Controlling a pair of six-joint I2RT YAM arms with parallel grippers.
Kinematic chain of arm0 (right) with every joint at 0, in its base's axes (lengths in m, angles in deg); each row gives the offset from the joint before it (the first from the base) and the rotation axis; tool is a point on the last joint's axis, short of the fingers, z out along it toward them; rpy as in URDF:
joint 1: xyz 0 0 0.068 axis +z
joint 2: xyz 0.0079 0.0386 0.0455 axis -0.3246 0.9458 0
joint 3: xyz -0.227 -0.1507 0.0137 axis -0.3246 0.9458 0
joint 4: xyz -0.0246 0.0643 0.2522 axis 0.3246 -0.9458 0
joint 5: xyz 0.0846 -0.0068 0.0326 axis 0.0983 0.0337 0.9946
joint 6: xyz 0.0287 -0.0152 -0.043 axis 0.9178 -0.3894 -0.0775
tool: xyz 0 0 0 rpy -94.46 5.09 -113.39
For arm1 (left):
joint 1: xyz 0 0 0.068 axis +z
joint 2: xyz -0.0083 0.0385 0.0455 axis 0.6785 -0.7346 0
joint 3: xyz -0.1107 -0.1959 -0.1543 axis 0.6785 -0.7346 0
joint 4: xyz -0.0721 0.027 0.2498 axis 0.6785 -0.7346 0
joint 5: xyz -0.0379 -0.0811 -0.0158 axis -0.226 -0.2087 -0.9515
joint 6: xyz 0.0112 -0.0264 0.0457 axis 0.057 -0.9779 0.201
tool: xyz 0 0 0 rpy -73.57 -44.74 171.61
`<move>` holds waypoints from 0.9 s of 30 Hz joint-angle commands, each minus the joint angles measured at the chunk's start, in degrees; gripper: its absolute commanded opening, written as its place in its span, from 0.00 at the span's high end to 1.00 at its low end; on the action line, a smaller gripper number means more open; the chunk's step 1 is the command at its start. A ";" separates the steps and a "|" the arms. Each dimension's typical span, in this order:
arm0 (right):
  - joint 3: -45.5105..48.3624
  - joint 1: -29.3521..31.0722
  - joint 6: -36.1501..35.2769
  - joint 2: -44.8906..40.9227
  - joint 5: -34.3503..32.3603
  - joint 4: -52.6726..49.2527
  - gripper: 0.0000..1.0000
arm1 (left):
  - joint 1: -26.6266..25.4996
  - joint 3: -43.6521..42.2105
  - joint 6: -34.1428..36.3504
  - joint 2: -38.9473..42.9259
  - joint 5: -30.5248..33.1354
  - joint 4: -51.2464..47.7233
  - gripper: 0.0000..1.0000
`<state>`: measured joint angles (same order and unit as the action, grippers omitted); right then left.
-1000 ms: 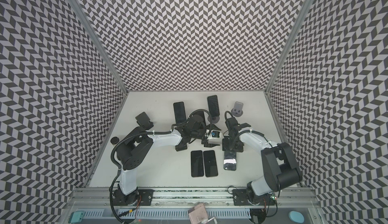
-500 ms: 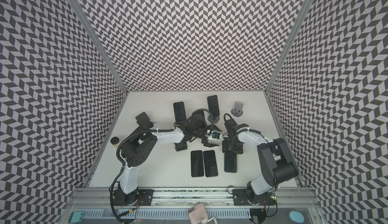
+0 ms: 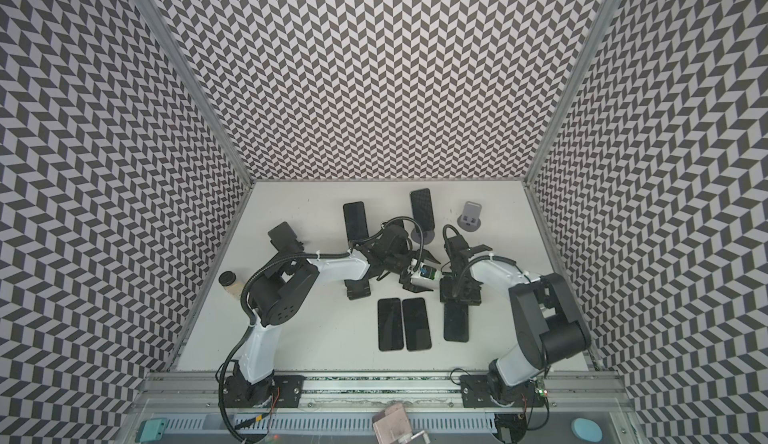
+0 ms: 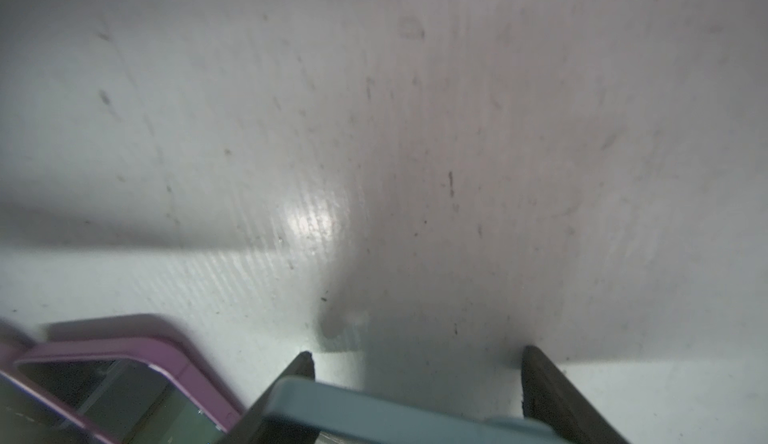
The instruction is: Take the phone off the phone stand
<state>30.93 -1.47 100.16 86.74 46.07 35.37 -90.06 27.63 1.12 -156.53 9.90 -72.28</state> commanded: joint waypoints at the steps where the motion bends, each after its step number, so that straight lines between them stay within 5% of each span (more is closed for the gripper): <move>1: 1.37 -1.79 0.61 2.81 -2.79 3.09 0.43 | 0.38 0.76 2.11 0.92 -1.89 -0.90 0.16; 20: 0.92 -4.78 0.79 4.26 -2.99 3.02 0.14 | 0.10 3.17 1.27 0.52 -3.18 -1.71 0.17; 27: 0.93 -4.75 0.91 2.93 -3.03 3.08 0.12 | 0.08 4.94 2.18 -1.62 -3.07 -2.58 0.17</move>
<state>29.91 -5.62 101.06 88.09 43.67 35.54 -89.84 30.51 2.12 -156.57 8.15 -73.63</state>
